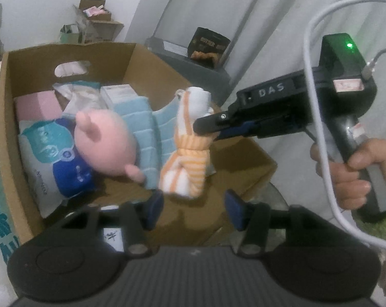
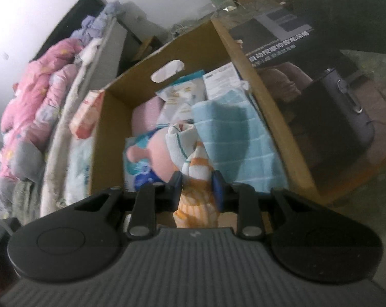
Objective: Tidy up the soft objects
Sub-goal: 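Carry the striped towel with the right tool into the cardboard box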
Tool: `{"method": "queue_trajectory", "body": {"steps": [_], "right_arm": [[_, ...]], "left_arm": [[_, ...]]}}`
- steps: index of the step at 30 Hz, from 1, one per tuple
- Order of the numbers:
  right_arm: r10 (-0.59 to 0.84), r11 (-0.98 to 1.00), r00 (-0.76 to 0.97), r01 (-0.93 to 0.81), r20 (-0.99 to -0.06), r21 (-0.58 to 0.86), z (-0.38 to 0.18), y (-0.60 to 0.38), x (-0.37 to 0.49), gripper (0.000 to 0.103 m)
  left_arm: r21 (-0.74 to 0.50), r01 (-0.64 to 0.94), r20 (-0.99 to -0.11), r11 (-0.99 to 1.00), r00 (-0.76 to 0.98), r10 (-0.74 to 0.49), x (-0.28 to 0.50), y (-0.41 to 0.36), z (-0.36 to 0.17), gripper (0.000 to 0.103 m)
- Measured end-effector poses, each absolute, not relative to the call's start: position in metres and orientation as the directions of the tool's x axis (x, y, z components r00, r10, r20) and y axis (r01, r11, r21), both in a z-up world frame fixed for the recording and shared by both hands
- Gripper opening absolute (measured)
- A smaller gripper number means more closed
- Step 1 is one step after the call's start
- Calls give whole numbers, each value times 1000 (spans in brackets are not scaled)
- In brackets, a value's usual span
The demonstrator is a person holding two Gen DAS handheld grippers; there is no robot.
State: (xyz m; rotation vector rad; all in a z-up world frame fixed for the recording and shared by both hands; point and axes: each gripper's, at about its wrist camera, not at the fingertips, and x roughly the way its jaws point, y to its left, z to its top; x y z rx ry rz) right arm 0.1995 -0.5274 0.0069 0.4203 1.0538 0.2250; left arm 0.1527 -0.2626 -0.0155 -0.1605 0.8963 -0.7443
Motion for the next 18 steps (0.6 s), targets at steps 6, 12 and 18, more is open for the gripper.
{"method": "queue_trajectory", "body": {"steps": [6,12,18], "right_arm": [[281,954,443,-35,-851,297,1,-518,216,23],[237,971,367,-133,-900,201,13,-505,222,23],[178,965,234,-230,-956,123,11,-491,229,23]], "left_arm": [[-406,526,-659,748,398,-638,144,-254,-8,53],[-394,534,-657,748,406,-635,137,-242,3,53],[-371,543,-649,753,428,-629,127,-230,16,53]]}}
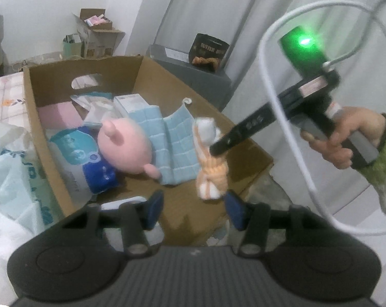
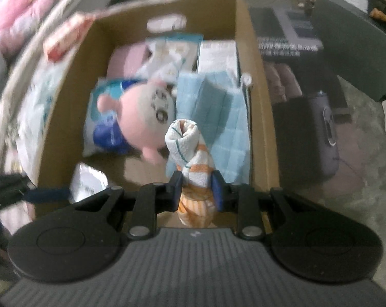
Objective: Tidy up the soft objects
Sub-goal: 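Carry the striped towel with the right tool into the cardboard box, then release the striped towel and swing the right tool back to the bed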
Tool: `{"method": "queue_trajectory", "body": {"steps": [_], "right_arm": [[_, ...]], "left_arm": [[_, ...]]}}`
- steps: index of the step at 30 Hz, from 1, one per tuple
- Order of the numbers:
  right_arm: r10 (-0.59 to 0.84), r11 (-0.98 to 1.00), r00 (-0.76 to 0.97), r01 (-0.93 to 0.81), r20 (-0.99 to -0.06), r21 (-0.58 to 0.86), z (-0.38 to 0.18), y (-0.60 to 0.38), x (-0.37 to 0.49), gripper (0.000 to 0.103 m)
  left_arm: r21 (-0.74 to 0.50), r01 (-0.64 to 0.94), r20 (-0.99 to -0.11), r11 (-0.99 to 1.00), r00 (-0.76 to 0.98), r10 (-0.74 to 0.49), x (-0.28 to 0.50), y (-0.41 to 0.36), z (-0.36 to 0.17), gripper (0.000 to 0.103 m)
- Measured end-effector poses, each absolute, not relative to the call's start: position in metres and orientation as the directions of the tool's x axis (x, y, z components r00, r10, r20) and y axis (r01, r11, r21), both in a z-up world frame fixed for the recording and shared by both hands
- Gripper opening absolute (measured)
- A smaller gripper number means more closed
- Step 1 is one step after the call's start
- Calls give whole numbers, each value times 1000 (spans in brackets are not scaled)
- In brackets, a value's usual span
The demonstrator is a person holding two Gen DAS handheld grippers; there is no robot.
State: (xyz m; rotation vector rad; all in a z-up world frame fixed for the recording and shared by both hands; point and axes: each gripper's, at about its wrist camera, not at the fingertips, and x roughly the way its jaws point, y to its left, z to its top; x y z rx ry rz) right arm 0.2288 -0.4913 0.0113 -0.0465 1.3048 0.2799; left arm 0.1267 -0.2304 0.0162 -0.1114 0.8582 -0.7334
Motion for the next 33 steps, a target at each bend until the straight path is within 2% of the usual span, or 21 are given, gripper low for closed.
{"method": "queue_trajectory", "body": {"steps": [2,8,15,20,26,28,33], "right_arm": [[138,963,181,-252,-974,90,-1,-485,234,24],[51,970,195,-243,-980,2,-18,-473,244,26],[74,982,237,-185,-969,30,-18,-473,237,45],[208,977,385,-121,-899,174,18,-479,212,49],[414,904,543,-153,-730,399,56,-454,173,62],[494,857,554,-179,-670,483,57,-437,165,67],[653,742,501,-272,-569,612,54,-374,162,67]], "left_arm": [[-357,543,-650,760,440,-619,123,-226,19,53],[-332,532,-647,779,472,-598,115,-209,23,53],[-320,501,-641,804,511,-573,112,-185,26,57],[-306,483,-622,820,551,-557,103,-161,31,65],[-255,448,-622,857,602,-500,84,-119,34,80],[-239,422,-636,875,613,-469,76,-100,31,82],[-215,314,-675,925,637,-373,54,-48,19,83]]}}
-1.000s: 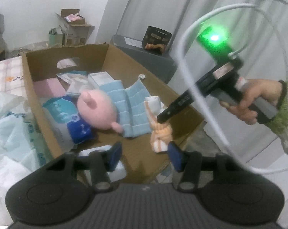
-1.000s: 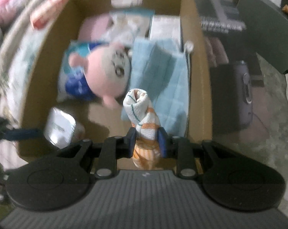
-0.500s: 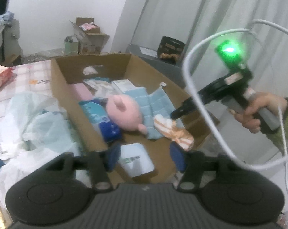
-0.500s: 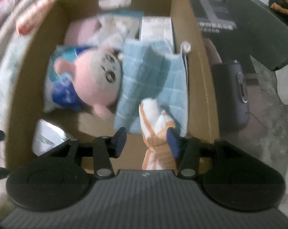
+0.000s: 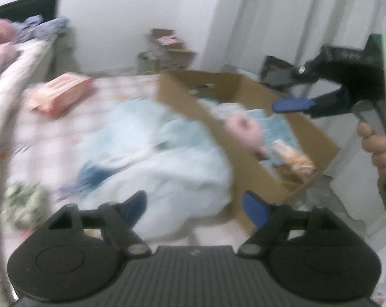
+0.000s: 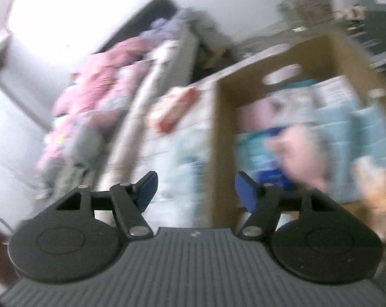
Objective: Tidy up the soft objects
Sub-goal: 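Release the striped towel and swing the right tool back to the bed, then grasp the green floral scrunchie on the bed with the right tool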
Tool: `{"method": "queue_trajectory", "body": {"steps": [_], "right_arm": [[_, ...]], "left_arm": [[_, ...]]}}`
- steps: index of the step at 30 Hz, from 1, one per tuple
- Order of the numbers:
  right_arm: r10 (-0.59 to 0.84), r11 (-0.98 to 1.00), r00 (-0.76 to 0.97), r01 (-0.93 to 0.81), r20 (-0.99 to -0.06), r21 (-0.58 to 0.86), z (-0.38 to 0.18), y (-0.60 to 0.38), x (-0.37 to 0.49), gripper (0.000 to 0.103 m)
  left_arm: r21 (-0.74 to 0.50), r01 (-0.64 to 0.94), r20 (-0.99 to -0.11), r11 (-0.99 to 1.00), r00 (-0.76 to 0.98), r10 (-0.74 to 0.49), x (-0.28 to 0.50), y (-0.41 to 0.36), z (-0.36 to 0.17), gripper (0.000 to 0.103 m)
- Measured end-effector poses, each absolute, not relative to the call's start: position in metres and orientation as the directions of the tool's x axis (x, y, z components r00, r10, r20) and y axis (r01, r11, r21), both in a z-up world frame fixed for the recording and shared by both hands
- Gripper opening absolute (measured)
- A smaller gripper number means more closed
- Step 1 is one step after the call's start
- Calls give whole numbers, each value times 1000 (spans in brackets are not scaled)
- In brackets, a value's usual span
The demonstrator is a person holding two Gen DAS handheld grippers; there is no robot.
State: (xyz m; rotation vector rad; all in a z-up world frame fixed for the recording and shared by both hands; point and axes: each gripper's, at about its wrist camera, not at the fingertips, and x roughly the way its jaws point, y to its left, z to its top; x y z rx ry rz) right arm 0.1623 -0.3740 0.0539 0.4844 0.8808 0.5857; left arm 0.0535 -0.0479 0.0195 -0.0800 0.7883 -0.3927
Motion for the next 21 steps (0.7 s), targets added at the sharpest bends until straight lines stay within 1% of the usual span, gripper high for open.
{"method": "queue_trajectory", "body": {"steps": [4,9,15,19,21], "right_arm": [[722,690,406,-361,-561,627,54,-307,171,67],[750,648,255,-472,-611,598,50,-216,178,67],[673,635,105,-589,-732,500,36,-114,192,68],[604,642,50,-622,-796,448,19,-65,210,70],[568,646,32,-636,-822,422,5,-46,223,71]], "left_arm": [[-207,222,-679,953,669,-304,34,-8,11,83],[-65,169,-686,984,708,-167,17,13,-7,83],[17,215,-705,976,695,-141,23,20,-28,83],[80,269,-708,960,693,-135,41,19,-41,83],[93,305,-712,948,685,-150,50,19,-49,83]]}}
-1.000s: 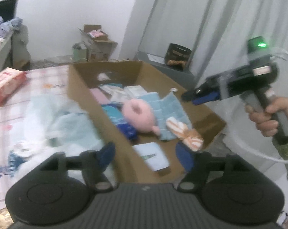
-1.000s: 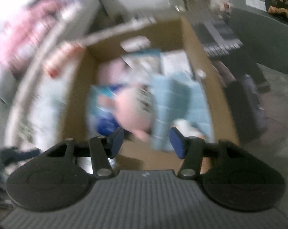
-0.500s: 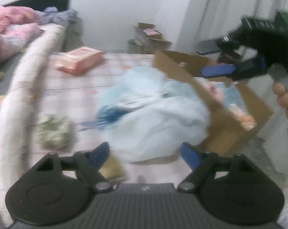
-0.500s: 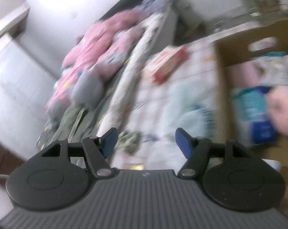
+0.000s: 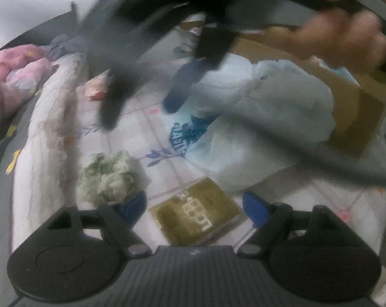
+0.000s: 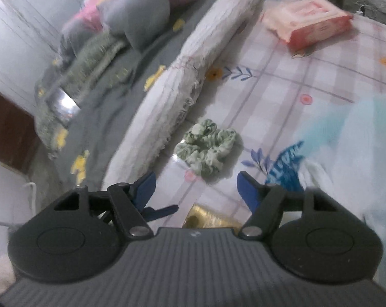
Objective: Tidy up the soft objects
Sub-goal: 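Grasp the green floral scrunchie on the bed with the right tool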
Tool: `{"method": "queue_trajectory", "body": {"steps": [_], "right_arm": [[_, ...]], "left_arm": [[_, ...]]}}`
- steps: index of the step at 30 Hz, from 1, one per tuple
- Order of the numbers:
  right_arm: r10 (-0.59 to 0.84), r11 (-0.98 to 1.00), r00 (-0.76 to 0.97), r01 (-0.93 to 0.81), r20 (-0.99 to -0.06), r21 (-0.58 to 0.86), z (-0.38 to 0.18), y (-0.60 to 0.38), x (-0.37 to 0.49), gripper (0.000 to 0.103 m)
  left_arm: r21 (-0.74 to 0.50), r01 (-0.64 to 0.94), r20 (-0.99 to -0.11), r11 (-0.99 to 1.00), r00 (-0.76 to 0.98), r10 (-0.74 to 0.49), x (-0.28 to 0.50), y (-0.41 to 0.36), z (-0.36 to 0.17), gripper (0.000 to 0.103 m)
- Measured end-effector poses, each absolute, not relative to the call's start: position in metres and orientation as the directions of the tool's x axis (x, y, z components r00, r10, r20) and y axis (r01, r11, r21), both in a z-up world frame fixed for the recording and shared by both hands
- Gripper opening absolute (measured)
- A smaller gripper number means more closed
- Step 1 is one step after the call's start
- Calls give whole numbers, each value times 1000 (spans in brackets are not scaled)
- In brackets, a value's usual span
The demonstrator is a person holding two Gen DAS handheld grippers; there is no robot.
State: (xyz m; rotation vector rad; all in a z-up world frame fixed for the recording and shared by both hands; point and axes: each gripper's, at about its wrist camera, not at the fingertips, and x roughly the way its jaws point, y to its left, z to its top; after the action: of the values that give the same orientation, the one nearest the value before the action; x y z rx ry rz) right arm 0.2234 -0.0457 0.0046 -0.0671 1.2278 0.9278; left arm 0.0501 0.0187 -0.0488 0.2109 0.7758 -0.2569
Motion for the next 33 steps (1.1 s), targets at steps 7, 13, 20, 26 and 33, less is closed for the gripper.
{"method": "queue_trajectory", "body": {"steps": [7,13,20,26,33], "right_arm": [[482,643,2,-680,-876,352,-31,6,254,79],[441,617,-55,-706,-896,347,-67,40,265,79],[425,586,-53,-745,-903,320,-81,58,258,73],[428,607,-55,-722,-902,332,-78,53,258,26],[536,645,-56,-617,-842,451,-59,24,266,13]], "left_arm": [[64,368,-742,928,639,-202,70,18,-71,85],[32,353,-736,935,641,-217,71,24,-77,82],[43,328,-724,944,661,-197,60,27,-75,77],[27,247,-719,969,678,-153,57,34,-74,72],[-8,184,-716,983,685,-134,41,43,-64,67]]}}
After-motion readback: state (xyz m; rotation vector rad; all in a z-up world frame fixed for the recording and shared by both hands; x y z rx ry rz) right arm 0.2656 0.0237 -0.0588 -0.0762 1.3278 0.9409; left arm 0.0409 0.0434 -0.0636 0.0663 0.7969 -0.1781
